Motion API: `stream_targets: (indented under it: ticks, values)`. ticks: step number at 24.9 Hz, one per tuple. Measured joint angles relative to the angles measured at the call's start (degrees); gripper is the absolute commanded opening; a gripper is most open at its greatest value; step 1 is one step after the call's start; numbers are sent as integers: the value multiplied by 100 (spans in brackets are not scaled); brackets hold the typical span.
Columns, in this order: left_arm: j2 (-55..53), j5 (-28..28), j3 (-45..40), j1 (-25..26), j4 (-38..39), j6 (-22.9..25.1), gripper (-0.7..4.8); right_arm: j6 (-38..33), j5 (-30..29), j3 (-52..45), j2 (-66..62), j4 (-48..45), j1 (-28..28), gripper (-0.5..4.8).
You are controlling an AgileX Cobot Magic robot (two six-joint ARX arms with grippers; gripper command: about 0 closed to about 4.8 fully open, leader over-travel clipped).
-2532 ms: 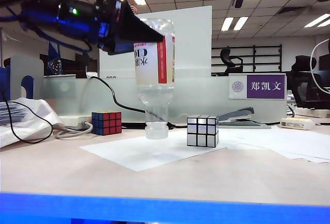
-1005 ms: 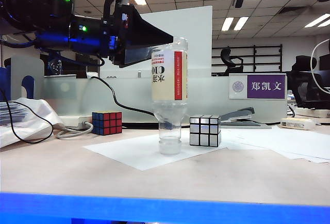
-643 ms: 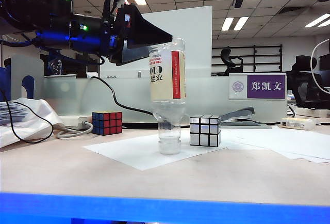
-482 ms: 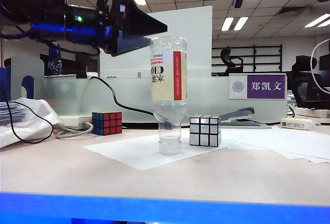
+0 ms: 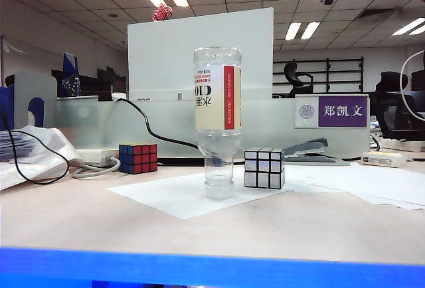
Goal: Flip the plastic bottle upside down.
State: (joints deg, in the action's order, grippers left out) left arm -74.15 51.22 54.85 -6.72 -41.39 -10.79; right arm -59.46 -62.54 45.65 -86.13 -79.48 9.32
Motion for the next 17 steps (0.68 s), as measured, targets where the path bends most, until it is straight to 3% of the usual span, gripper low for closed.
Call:
stream_targets:
  ticks: [1,3,6,8,11,13,14,17]
  values:
    - [319,-24,0,229,372,-92,-6,0,61,2,28,-4,-157,-9]
    - [833,-262,-2,490,1434,251,-6,162,260,13,37,2,-472,-9]
    - [1405,-2192,0,579,3233,1493,-6,833,754,13,48,481,-922,-9]
    - [1438,-2868,-7,579,3891,1904,-6,1342,1106,13,46,1069,-1095,-9]
    - [1438,-3366,-15,577,4369,2094,-6,2450,1762,13,98,2282,-1165,-9]
    - [1480,-3471,-37,560,4548,2210,-6,3279,2664,11,302,3399,-1213,-9]
    - [1558,-3630,-39,483,4564,2321,-6,3926,3484,9,557,4148,-1178,-9]
    - [1762,-3908,-39,352,4387,2430,-6,4588,4583,9,940,4852,-1167,-9]
